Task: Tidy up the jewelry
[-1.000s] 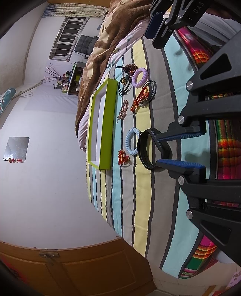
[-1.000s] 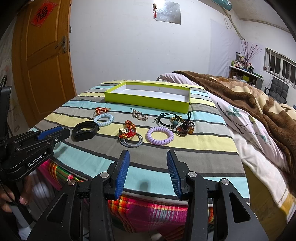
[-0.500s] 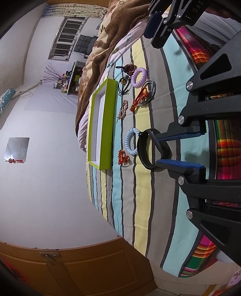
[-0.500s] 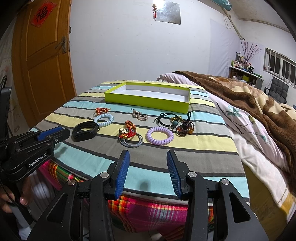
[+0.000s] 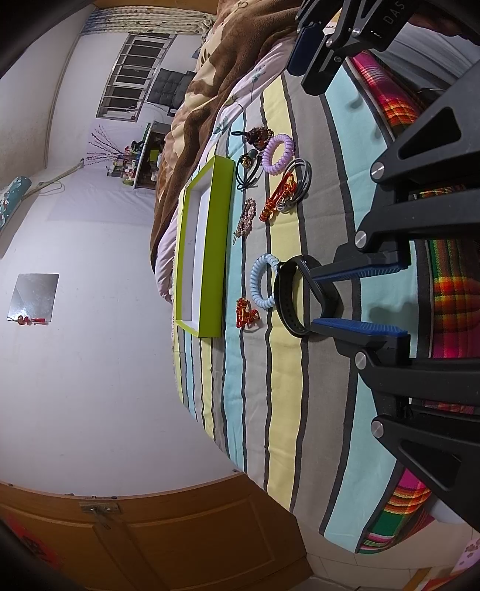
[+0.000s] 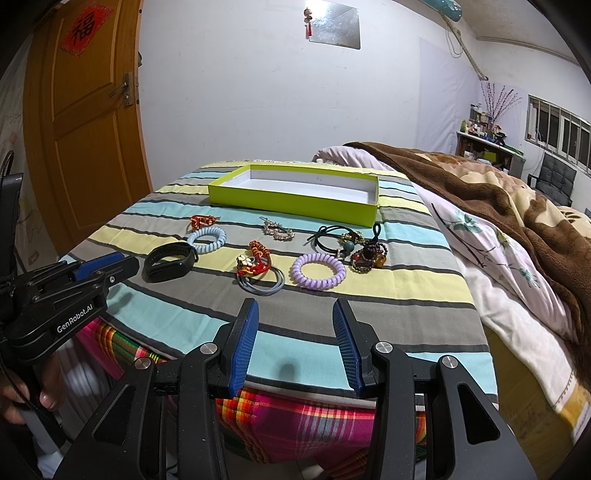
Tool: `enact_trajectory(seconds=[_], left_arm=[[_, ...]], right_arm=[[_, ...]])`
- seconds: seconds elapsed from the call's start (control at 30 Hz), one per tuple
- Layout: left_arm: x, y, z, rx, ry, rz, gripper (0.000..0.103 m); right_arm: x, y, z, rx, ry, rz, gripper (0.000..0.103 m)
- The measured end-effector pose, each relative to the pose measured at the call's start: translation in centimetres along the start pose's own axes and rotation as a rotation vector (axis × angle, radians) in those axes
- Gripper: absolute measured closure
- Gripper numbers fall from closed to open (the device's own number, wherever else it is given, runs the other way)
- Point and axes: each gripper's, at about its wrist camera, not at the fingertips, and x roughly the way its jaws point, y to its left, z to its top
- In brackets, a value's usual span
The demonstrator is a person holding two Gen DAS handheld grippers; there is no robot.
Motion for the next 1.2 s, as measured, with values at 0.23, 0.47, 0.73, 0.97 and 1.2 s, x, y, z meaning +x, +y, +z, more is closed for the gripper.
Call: enact_trajectory(seconds=[0.23,0.47,0.73,0.97,1.2], left_arm=[[0.2,0.2,0.3,-0.001,0.010,-0.008,0.083],[1.3,1.1,1.4,-0.010,0.024,0.000,0.077],[4.2,2.2,2.4,-0.014,0.087,0.029,0.076],[6.5,2.5,2.5,-0.012,0.155,0.024,0.076],[7.8,2.5,2.7,-0.014,0.181,0.016,0.076]], right_arm=[[0.0,-0.1,0.1,0.000,0.000,0.001,0.060],[0.6,-0.9,0.7,0.015,0.003,-0.008,0.060],[2.4,-3.0,1.9,0.058,0.019,-0.020,0.060],[5.3,-5.7,3.3,0.115,0.075,-0.034,0.060],[9.1,-8.6,4.8,0.194,0.165,-0.015,0.060]])
